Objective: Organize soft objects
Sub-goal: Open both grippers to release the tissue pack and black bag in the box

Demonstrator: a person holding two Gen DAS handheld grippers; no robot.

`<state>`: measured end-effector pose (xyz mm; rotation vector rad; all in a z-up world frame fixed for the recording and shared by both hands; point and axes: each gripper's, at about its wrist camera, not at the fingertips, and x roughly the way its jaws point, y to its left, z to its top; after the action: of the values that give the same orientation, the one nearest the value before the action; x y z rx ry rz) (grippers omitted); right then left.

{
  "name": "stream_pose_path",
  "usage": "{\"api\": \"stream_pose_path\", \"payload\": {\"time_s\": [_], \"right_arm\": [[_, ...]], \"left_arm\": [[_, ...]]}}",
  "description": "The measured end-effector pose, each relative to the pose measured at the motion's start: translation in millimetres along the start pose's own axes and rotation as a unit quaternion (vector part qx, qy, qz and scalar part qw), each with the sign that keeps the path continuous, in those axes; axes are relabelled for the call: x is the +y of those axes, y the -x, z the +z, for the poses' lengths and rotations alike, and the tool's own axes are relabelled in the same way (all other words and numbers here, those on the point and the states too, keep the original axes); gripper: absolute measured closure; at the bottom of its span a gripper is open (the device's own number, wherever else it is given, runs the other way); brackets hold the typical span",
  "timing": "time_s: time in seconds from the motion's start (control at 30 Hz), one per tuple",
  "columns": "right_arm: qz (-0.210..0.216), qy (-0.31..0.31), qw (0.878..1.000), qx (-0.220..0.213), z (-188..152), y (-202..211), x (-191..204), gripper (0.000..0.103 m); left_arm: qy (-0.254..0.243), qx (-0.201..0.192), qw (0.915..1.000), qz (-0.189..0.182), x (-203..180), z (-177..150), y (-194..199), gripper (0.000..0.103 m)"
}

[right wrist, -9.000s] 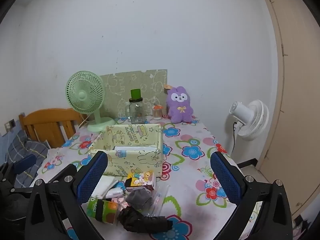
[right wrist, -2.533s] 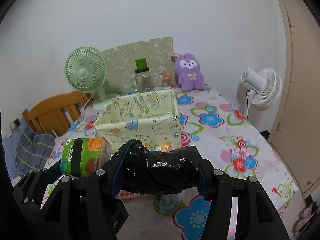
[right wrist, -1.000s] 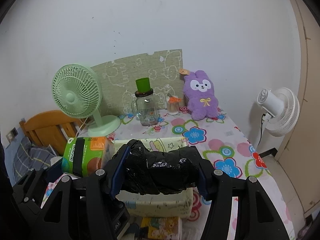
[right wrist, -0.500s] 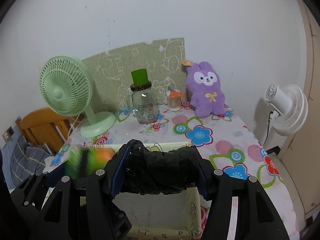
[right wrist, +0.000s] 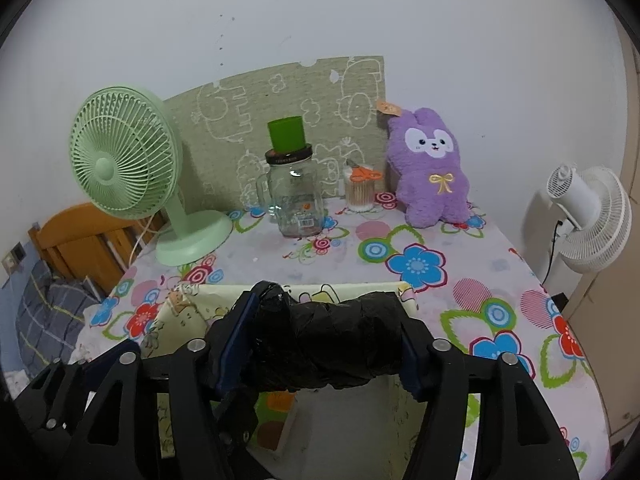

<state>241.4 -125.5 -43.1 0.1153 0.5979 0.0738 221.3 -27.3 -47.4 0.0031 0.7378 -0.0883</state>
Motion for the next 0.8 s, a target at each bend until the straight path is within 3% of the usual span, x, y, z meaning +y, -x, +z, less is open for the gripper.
{"api": "stream_pose_path", "payload": {"time_s": [0.17,0.23,0.57,0.8], "right_arm": [[0.001,-0.006,1.000,-0.001,-1,0,-2,0.009],[-0.002,-0.003,1.000,-0.002,0,2,-1,0.006],[0.002,-0.002,1.000,0.013,1,18,0,0.004],[0.001,0.000,1.000,-0.002,1,40,0,0.004]], "left_arm": [[0.000,-0.001,1.0000,-0.003,1,0,0,0.008],[0.001,0.001,1.0000,-0.006,1,0,1,0.008],[-0.006,-0.014,0.9999,0.000,-4,0,21,0.008],[-0.012,-0.031,0.9994,0.000,-8,-1,40,0.008]]}}
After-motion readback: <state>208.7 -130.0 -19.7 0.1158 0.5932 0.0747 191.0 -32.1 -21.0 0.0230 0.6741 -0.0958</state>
